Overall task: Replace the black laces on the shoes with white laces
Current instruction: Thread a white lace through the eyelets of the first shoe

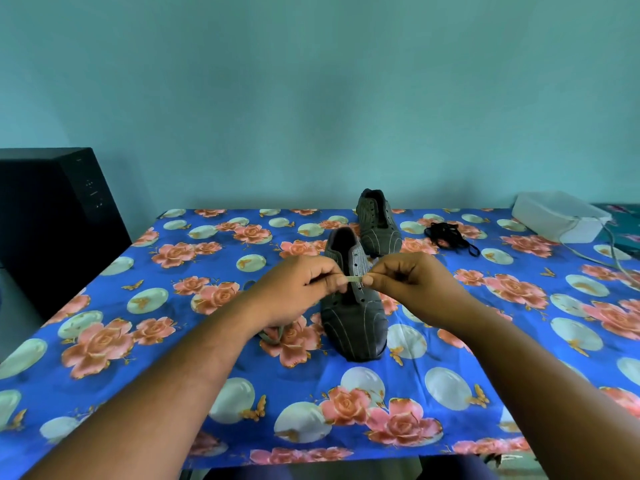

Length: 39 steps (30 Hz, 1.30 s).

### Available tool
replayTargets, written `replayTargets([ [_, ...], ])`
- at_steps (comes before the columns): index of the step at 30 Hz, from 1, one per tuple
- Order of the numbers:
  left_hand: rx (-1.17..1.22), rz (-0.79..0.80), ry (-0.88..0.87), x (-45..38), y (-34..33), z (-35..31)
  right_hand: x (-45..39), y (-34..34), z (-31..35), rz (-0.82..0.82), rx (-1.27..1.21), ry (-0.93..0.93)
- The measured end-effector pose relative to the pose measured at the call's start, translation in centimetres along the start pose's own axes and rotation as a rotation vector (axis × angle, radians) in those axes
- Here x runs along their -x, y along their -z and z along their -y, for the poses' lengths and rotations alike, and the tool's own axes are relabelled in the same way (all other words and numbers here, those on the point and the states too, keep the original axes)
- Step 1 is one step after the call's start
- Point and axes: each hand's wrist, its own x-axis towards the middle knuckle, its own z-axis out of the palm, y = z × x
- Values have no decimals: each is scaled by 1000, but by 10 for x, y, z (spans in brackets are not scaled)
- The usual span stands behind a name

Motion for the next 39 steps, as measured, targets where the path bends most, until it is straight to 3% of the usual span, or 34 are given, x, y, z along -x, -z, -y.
replayTargets([
  [4,15,-29,71,9,3,15,13,4,-5,-42,-52,-130],
  [7,61,-75,128,15,4,26,13,-9,-1,-228,-249,-227],
  [13,186,-150,87,15,-5,17,-10,-50,29,-483,-1009,-278],
  [15,193,-174,71,16,-1,15,-18,-47,36,-584,-1146,-289],
  [19,102,-178,99,24,14,26,-24,-10,27,-786,-1177,-264],
  [25,32,-193,173,35,29,54,-9,48,-2,-981,-971,-317],
  [28,-68,-195,176,32,27,62,-4,46,-13,-891,-759,-357],
  [32,-200,17,173,27,16,46,-1,13,-11,-492,-367,-330],
  [36,-70,122,215,27,13,30,7,-6,0,-71,-233,-285],
  [39,76,101,226,30,14,26,10,-7,3,-24,-188,-307],
])
